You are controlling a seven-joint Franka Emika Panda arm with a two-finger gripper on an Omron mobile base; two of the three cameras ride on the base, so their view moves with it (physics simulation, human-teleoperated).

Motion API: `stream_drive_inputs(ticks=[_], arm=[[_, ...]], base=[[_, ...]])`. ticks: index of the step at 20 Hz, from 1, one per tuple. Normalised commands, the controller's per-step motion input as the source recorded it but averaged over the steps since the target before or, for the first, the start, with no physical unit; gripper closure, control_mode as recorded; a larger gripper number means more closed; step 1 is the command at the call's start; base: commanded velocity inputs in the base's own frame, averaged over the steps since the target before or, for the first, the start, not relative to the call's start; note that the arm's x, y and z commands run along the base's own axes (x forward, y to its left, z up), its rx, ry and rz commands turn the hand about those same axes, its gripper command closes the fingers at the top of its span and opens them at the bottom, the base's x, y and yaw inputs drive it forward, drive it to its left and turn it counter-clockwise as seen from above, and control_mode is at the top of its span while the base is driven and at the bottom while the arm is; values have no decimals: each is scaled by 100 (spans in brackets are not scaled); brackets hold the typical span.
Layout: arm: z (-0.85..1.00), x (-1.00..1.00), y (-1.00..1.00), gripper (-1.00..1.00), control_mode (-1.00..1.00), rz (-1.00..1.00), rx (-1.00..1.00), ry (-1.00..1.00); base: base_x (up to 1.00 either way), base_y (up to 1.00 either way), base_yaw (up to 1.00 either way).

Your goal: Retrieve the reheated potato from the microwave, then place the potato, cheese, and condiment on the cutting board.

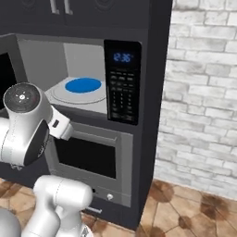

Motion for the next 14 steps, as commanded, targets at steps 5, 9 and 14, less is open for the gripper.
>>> stream_drive_inputs(ticks=[5, 9, 14], arm=[[0, 0, 0, 100, 100, 0, 0, 0], [0, 0, 0, 100, 100, 0, 0, 0], [0, 0, 0, 100, 100, 0, 0, 0]], base=[[-43, -26, 67], [-23, -26, 76], [-21, -28, 69]])
